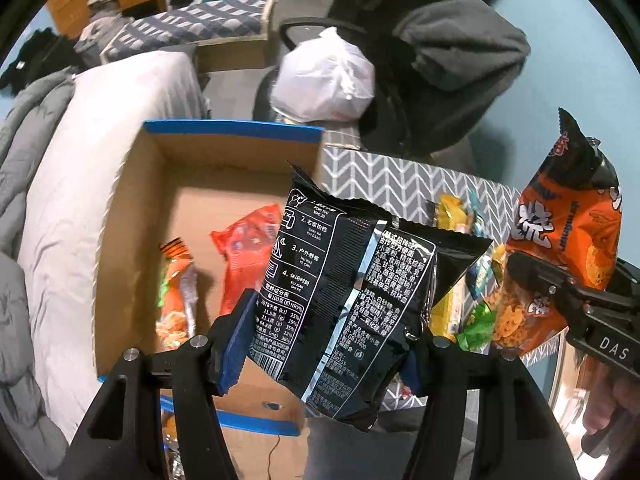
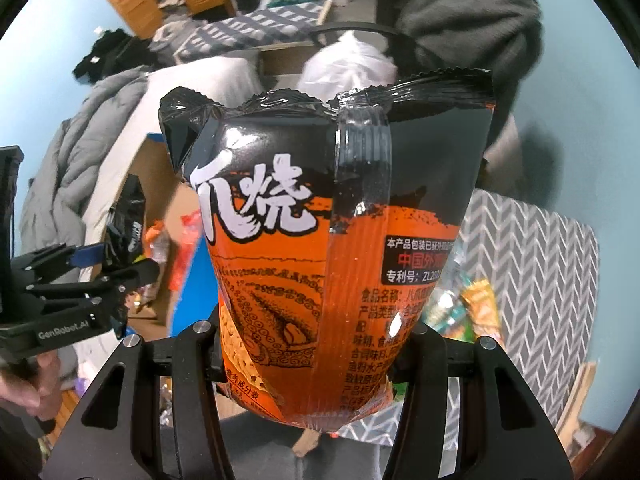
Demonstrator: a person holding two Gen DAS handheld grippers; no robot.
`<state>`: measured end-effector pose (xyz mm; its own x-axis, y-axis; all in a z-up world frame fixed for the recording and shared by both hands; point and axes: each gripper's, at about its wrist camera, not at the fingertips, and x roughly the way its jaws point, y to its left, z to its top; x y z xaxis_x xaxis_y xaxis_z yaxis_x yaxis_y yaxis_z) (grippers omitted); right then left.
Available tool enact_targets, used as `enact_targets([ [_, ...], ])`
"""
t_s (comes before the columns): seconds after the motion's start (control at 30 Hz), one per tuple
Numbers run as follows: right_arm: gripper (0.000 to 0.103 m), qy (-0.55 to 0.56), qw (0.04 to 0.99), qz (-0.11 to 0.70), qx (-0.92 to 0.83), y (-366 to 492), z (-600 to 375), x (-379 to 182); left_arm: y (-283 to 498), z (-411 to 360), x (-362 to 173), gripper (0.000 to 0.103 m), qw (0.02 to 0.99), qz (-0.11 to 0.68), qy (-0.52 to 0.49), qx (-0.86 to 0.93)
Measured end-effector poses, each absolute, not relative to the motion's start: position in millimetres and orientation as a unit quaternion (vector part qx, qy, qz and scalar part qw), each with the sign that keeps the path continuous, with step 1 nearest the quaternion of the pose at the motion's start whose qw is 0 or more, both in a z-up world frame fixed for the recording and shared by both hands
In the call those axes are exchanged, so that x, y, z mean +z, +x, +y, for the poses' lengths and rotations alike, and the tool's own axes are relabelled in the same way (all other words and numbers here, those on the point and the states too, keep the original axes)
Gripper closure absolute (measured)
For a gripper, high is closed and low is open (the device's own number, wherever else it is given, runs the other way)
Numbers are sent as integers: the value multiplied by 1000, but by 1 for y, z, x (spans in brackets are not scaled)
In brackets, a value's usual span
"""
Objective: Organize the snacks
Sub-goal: 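Lift both bags and carry them over the cardboard box, then open both tools to drop the bags into the box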
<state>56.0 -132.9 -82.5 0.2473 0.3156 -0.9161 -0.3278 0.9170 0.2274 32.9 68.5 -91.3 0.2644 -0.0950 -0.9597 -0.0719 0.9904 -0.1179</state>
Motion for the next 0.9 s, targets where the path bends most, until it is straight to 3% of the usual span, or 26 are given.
enact_targets([
  [0.9,51,-71,728,599,326,86,33,-113,21,182,-121,40,761,618,-157,121],
])
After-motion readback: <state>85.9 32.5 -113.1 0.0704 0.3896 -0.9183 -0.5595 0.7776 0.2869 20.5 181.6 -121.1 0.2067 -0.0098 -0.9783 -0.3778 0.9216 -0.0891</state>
